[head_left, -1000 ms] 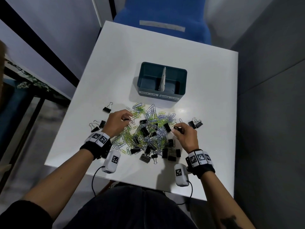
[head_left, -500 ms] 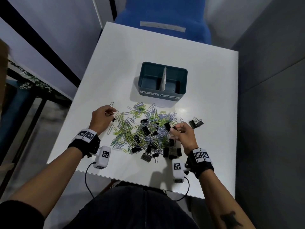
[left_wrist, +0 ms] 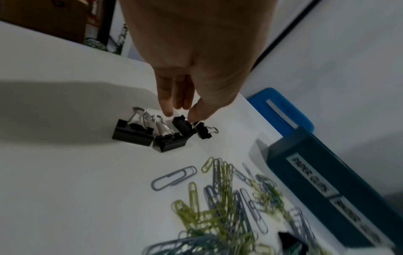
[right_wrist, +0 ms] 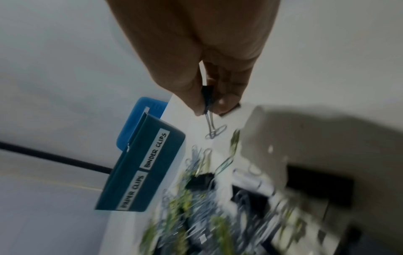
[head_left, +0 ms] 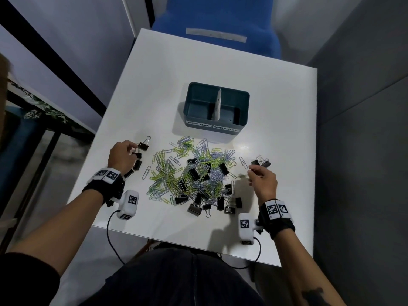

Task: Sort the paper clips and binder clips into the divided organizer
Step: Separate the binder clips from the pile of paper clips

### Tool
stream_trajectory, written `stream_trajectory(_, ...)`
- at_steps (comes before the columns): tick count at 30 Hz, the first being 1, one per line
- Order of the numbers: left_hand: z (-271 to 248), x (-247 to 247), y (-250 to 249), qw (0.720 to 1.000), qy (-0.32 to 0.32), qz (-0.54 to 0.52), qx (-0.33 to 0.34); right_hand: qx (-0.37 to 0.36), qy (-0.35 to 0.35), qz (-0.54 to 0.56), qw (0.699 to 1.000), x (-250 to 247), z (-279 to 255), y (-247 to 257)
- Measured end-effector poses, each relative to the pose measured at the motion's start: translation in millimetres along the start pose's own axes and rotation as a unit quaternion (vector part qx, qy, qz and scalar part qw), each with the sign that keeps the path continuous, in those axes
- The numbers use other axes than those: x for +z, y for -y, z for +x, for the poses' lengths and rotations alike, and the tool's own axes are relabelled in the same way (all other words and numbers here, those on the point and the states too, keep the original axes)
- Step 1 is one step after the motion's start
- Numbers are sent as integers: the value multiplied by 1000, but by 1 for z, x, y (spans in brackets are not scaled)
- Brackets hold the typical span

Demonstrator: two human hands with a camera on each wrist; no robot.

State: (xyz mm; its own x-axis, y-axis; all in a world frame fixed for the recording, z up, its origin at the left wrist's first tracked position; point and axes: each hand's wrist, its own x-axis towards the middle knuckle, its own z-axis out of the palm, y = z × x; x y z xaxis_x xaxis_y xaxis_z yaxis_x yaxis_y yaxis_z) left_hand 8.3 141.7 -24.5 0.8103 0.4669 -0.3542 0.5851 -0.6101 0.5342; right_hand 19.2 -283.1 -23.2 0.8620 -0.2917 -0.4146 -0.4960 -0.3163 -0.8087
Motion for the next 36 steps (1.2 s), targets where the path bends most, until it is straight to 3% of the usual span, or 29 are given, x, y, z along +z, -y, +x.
stream_trajectory(2,-7,1,-3,998,-3,57,36,-25,-19,-87,996,-16,6,-3)
stream_trajectory(7,-34,19,-26,980,38,118,158,-17,23,-190,981,-41,18,-14)
stream_trajectory(12,-64,59,-57,936,114,135,305,-80,8,-286,955,-44,23,-19)
stream_trajectory(15,-76,81,-70,902,151,163,371,-134,-8,-289,948,-37,9,-19)
stream_trajectory(18,-84,97,-75,883,167,231,374,-147,72,-303,939,-23,-21,-25)
stream_trajectory(21,-88,103,-80,883,157,258,358,-169,171,-369,898,-10,-46,-42)
stream_trajectory(23,-89,104,-82,884,148,260,359,-187,170,-382,889,-3,-56,-51)
stream_trajectory(29,-88,105,-87,891,158,248,345,-172,166,-329,914,4,-50,-50)
stream_trajectory(36,-82,103,-89,909,151,164,351,-162,101,-322,927,-15,-30,-51)
